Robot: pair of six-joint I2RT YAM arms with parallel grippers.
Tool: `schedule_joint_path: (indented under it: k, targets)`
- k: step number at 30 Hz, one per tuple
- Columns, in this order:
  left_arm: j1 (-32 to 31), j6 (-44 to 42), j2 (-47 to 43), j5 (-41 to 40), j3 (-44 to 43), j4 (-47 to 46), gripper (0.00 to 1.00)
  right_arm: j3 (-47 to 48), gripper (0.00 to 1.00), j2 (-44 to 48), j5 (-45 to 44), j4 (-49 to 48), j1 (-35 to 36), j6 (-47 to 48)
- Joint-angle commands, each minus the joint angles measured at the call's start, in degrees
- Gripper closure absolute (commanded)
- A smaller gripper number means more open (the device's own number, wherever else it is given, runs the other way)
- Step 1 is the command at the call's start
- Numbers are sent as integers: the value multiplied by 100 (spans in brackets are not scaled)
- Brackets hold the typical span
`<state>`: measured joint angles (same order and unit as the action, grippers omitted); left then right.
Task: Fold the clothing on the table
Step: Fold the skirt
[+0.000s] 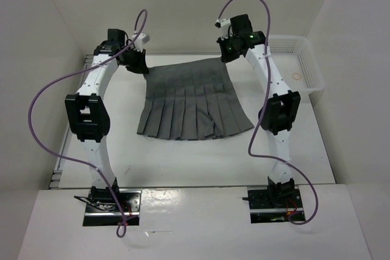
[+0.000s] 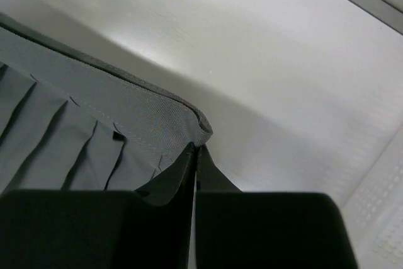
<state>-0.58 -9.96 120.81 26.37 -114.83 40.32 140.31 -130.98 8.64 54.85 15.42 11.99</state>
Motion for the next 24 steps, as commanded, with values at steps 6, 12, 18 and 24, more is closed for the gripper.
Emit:
schedule_joint_path:
  k: [6, 12, 18, 24]
  targets:
    - [207, -779, -1323, 412, 987, 178, 100, -1600, 100, 1530, 120, 113, -21, 971]
    - [138, -1368, -1806, 685, 1831, 766, 100, -2323, 100, 1883, 173, 1033, -21, 1815]
    - [-196, -1939, -2096, 738, 2517, 1478, 100, -2736, 100, 1830, 383, 1958, -21, 2536]
    - [-513, -2642, -2220, 738, 2570, 2331, 100, -3492, 100, 2225, 647, 1959, 145, 2949]
